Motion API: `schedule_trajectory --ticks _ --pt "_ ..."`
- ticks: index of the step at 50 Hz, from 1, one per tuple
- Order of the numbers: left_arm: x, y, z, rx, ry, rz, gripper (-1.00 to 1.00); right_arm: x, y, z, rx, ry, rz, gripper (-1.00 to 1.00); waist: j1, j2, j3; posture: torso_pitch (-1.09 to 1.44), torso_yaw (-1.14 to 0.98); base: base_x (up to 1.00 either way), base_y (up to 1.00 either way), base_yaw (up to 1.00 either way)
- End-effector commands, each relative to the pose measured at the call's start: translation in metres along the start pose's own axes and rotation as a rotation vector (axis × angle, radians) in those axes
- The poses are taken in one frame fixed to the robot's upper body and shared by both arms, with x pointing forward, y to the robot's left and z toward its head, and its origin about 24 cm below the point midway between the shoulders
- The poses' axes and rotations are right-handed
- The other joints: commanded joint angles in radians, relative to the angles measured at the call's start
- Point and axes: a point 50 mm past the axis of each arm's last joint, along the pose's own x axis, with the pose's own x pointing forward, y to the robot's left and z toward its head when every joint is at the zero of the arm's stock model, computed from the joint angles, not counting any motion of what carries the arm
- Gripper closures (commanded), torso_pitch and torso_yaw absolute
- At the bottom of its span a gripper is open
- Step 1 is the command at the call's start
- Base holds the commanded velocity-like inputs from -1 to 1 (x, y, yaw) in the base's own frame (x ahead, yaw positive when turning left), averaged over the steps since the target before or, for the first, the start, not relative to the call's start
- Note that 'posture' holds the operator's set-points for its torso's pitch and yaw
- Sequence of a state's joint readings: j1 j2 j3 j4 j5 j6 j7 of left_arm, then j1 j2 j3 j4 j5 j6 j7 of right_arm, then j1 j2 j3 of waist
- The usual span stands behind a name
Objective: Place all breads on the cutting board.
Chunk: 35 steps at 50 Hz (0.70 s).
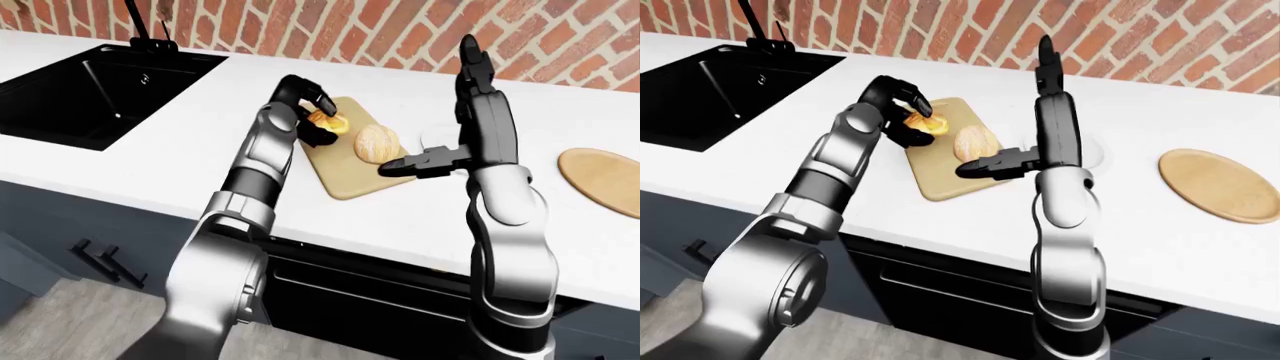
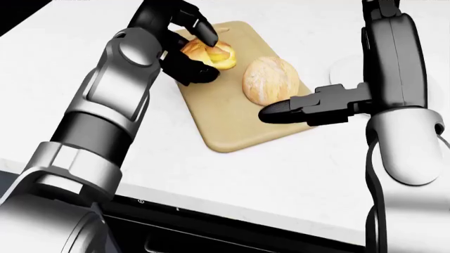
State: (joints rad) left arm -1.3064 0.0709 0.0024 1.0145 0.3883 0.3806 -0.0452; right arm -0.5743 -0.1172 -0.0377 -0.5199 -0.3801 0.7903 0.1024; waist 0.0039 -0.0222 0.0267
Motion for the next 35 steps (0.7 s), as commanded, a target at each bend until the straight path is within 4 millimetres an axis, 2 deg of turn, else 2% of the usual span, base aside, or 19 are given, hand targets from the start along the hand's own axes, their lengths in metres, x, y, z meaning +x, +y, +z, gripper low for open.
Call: schedule_trajectory --ticks 1,16,17,20,27,31,35 --pt "-0.004 0.011 0.028 0.006 -0.109 0.043 0.38 -0.001 -0.004 0.016 -0.002 -0.083 -0.025 -1.00 0.000 -0.002 -0.031 0.00 0.00 0.00 0.00 0.00" --pt "-0.008 0.001 0.027 0.020 -0.114 0.014 0.11 0.000 -0.003 0.013 -0.005 -0.081 -0.020 -1.00 -0.001 -0.002 -0.032 0.00 0.00 0.00 0.00 0.00" --pt "-0.008 0.000 0.026 0.023 -0.116 0.011 -0.04 0.000 -0.002 0.013 -0.004 -0.081 -0.019 -1.00 -0.001 -0.002 -0.032 0.00 0.00 0.00 0.00 0.00" --pt "-0.009 -0.001 0.026 0.027 -0.120 0.007 -0.21 0.000 -0.002 0.013 -0.004 -0.081 -0.019 -1.00 -0.001 -0.002 -0.031 0.00 0.00 0.00 0.00 0.00" --pt "-0.015 0.000 0.032 0.042 -0.129 0.004 -0.84 0.000 -0.002 0.014 -0.005 -0.082 -0.020 -1.00 -0.001 -0.002 -0.030 0.00 0.00 0.00 0.00 0.00" --pt "-0.022 0.005 0.042 0.047 -0.147 0.009 -0.85 0.000 -0.003 0.017 -0.007 -0.085 -0.022 -1.00 -0.001 -0.002 -0.029 0.00 0.00 0.00 0.00 0.00" --pt "-0.035 0.018 0.057 0.035 -0.180 0.028 -0.89 -0.001 -0.005 0.025 -0.009 -0.096 -0.021 -1.00 -0.002 -0.001 -0.025 0.00 0.00 0.00 0.00 0.00"
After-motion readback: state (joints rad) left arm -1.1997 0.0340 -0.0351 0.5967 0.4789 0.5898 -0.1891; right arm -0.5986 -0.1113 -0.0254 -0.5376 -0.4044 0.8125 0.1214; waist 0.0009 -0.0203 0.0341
